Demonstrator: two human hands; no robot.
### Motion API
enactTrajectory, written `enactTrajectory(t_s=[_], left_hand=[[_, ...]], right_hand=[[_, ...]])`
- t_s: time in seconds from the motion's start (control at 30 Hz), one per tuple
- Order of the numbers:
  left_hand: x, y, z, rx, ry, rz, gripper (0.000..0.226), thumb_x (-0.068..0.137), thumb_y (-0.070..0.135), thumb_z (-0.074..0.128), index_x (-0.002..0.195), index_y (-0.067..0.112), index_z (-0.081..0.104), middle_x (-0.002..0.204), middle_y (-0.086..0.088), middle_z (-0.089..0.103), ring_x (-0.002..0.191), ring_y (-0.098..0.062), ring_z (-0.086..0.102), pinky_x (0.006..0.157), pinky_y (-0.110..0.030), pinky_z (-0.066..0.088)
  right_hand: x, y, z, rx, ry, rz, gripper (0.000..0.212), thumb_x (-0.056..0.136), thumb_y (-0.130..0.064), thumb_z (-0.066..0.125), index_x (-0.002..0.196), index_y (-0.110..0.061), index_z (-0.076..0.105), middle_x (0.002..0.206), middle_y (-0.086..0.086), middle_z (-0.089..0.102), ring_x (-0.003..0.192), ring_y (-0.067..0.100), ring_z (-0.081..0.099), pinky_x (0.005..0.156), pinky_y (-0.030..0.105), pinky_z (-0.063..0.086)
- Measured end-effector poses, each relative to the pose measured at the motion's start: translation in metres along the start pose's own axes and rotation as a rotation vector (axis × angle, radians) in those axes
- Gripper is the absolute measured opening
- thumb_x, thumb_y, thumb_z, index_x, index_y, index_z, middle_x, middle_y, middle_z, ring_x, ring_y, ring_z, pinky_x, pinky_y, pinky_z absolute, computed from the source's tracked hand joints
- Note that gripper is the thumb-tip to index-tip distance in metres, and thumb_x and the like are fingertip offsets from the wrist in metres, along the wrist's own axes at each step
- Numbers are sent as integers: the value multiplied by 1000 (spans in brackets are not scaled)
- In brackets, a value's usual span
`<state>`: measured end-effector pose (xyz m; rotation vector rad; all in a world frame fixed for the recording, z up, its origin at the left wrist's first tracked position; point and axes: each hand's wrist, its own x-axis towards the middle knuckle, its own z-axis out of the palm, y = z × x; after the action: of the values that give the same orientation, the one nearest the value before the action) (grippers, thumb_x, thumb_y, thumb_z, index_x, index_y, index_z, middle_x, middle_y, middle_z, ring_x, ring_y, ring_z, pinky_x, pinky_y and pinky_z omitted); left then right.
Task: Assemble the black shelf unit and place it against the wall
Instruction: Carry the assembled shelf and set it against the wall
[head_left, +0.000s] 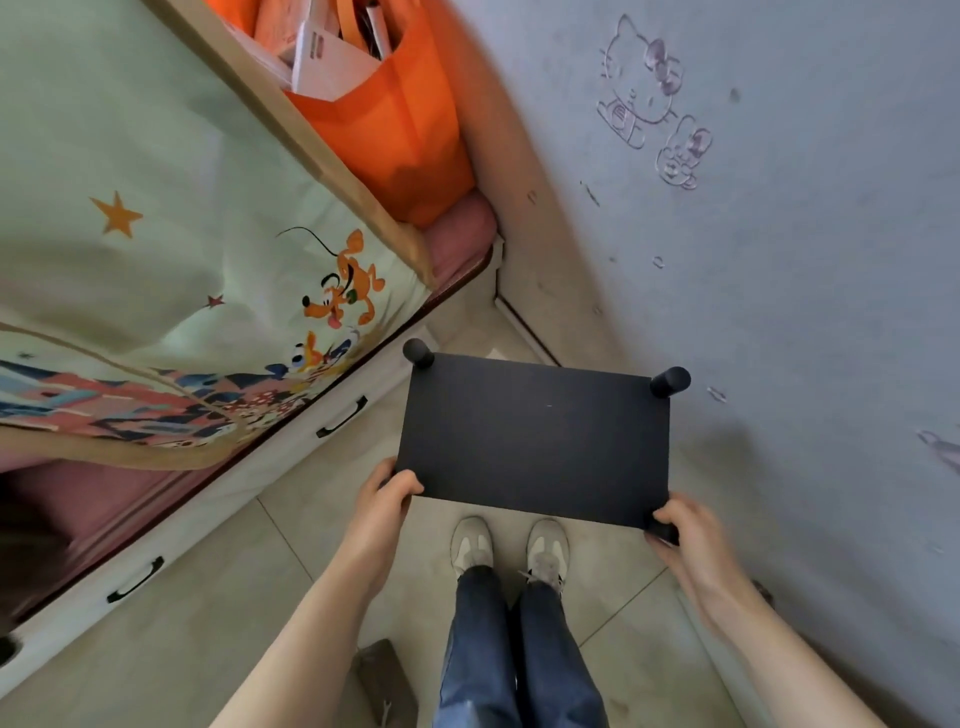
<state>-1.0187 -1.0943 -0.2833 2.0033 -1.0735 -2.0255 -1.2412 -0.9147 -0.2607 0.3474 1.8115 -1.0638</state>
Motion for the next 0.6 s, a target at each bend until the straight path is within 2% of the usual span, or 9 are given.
enactTrajectory(t_s=[0.1,0.2,0.3,0.33,0.4,0.43,0.5,0.53,0.6], left_hand=[[13,5,2,-15,1,13,19,90,-4,46,100,5,60,95,-2,68,85,-12,63,76,-21,50],[23,17,5,-19,4,28,17,90,-5,45,94,6,58,97,-2,66,88,-13,62,78,-22,48],[31,24,2,25,-17,43,24,92,-1,46,102,13,64,104,-1,68,95,-15,63,81,-24,48],[33,25,0,52,-17,48,26,93,2,48,106,17,65,108,0,69,98,-15,64,83,-25,49],[34,24,-3,68,12,49,29,97,12,53,122,21,64,118,1,68,107,-15,64,87,-27,50],[34,24,-3,33,34,47,33,98,16,58,131,19,61,122,0,67,108,-14,64,88,-26,51],[31,24,3,-110,76,36,47,94,19,69,139,15,56,119,0,67,102,-12,67,79,-22,54],[31,25,8,-172,106,34,55,90,16,74,142,16,53,118,0,66,99,-12,67,76,-22,55],[29,22,16,-259,172,39,75,83,8,80,148,21,46,130,-2,62,105,-16,66,83,-29,56]], right_hand=[[6,0,5,22,10,7,29,94,10,35,76,-3,55,73,6,62,69,14,58,61,18,54],[12,-3,9,-31,17,3,28,93,9,36,76,-3,53,73,7,60,70,17,57,70,28,50],[13,-6,14,-192,3,14,11,85,-4,46,74,-6,47,75,12,49,73,26,48,73,39,41],[13,-7,15,-294,-6,18,6,79,-10,49,74,-7,47,74,12,47,73,26,46,71,40,38],[12,-8,16,-439,-23,35,8,81,-7,50,74,-7,48,71,15,48,70,27,46,68,38,34],[12,-8,17,-469,-12,33,10,86,-2,48,77,-5,52,74,21,54,70,32,51,68,37,35],[10,-17,20,-514,5,-28,17,91,2,46,98,-2,60,93,28,66,83,43,62,69,36,41],[6,-25,21,-533,16,-68,25,92,2,45,111,-3,60,100,24,67,93,43,63,70,35,43],[-1,-41,22,-612,64,-232,38,95,-1,47,131,-9,55,117,7,64,113,30,61,85,34,45]])
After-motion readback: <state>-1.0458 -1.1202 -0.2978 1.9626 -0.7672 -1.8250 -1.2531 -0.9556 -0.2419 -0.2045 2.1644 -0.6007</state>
